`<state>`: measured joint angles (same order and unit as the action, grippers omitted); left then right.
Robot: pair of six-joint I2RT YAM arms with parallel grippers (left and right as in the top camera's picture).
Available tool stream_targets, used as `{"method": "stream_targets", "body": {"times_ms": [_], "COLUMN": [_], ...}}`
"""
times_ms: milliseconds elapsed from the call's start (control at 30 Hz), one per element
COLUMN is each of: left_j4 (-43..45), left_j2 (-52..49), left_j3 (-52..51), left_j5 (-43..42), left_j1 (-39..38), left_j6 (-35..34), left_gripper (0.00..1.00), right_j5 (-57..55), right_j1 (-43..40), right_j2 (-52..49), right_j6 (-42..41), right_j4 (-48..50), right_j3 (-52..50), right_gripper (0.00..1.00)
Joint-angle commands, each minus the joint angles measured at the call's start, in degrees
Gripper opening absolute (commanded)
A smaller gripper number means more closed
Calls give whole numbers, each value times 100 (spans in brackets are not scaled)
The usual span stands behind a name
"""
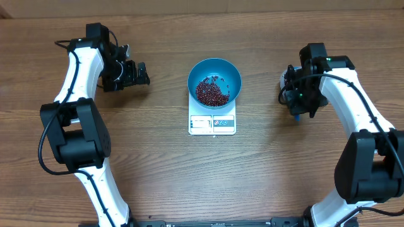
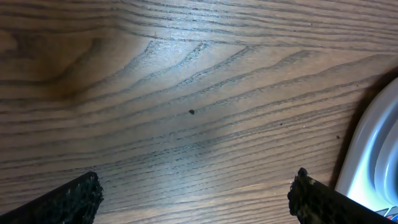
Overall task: Scoop item into bowl and weigh 150g on scale
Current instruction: 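Carry the filled scoop over the blue bowl with the right gripper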
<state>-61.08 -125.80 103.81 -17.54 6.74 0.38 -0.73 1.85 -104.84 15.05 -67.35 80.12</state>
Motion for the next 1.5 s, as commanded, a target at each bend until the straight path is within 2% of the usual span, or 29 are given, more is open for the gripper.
{"method": "stream_targets", "body": {"times_ms": [0,133,667,833,1033,1233,1467], "left_j4": [4,4,4,4,4,4,4], "left_j2": [-48,-48,-48,-48,-48,-48,-48], "left_j3": [44,44,44,44,44,44,44], "left_j5": [13,13,13,13,13,13,13], "left_j1": [-39,-39,-39,-39,-39,-39,-39], "left_j6": [87,87,90,90,90,87,87], "left_gripper": [99,100,100,100,99,100,100], "right_j5": [494,693,3091,3080,2909,2933,2892], "right_j1": [-50,-199,-1445,-1668,-1665,-1180,195], "right_j2": [109,109,111,111,111,129,127], "right_j6": [-535,-885,-885,-557,-557,-254,-142], "right_j4": [-125,-216,-59,-170,-592,-1211,-822], "right_j3": [-39,-39,258,487,1154,2002,2251], "right_gripper": [4,4,4,4,4,4,4]}}
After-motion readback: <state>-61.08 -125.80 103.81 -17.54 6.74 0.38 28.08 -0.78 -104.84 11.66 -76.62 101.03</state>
